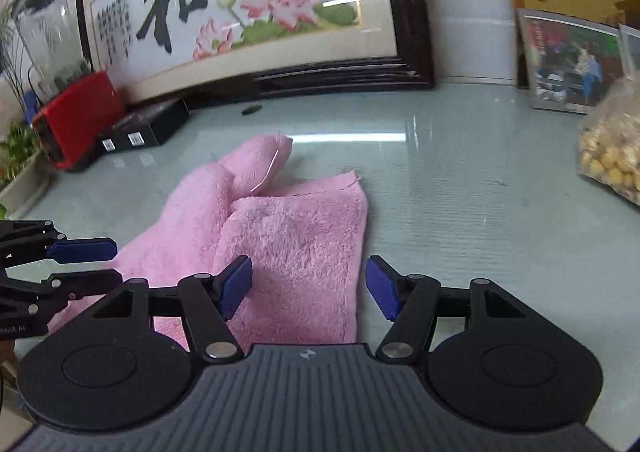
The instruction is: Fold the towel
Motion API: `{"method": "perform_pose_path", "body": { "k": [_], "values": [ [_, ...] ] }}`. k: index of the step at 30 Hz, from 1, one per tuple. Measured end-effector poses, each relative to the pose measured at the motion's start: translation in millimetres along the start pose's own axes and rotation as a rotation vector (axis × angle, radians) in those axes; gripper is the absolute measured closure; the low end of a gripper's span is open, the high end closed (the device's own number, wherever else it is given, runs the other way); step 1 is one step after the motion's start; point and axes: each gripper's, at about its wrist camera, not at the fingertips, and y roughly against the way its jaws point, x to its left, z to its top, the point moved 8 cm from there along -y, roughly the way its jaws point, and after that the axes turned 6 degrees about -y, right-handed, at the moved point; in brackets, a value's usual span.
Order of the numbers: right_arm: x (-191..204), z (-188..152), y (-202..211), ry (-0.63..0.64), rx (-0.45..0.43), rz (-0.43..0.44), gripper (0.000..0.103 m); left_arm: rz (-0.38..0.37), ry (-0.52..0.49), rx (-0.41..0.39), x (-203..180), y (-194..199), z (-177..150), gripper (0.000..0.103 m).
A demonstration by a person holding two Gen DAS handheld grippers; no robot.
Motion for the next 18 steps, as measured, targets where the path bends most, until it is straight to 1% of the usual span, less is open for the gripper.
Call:
{"method": "perform_pose_path", "body": {
  "k": [3,4,5,6,7,8,9,10,11,12,14,16,17,18],
  "values": [
    [3,3,-14,0.038,0.022,-0.041,0.041,-0.008,-0.006,0.01,-3,-4,-4,0.065],
    [4,4,-18,0.051,0.029,-0.054,0.053,-0.008,-0.003,0.016,-2,-5,-6,0.064],
    [6,5,-23,0.064,0.036,-0.068,0.079,-0.009,0.001,0.023,-2,-7,-8,0.063],
    [7,6,-28,0.077,0.043,-0.081,0.091,-0.004,0.005,0.033,-1,-9,-10,0.061],
    [8,7,-32,0.09,0.05,-0.095,0.092,0.0,0.008,0.043,-1,-11,-11,0.06],
    [6,-2,-30,0.103,0.038,-0.123,0.094,0.023,0.012,0.08,1,-18,-11,0.058],
    [3,-13,-28,0.117,0.024,-0.154,0.095,0.043,0.015,0.075,2,-19,-11,0.051],
    [-1,-12,-27,0.14,0.004,-0.203,0.096,0.063,0.015,0.081,3,-20,-11,0.045],
    [-6,-11,-27,0.141,-0.004,-0.23,0.096,0.076,0.017,0.089,4,-20,-11,0.043],
    [-11,-9,-26,0.139,-0.01,-0.254,0.096,0.086,0.022,0.096,5,-21,-10,0.039],
    [-23,-5,-24,0.11,-0.022,-0.285,0.096,0.105,0.027,0.105,6,-21,-9,0.036],
    [-39,-2,-17,0.086,-0.042,-0.347,0.096,0.117,0.029,0.107,8,-21,-9,0.031],
    [-48,-2,-13,0.083,-0.05,-0.385,0.096,0.123,0.036,0.106,8,-21,-10,0.031],
    [-54,-4,-8,0.073,-0.05,-0.405,0.096,0.127,0.043,0.105,8,-20,-11,0.031]
  ]
}}
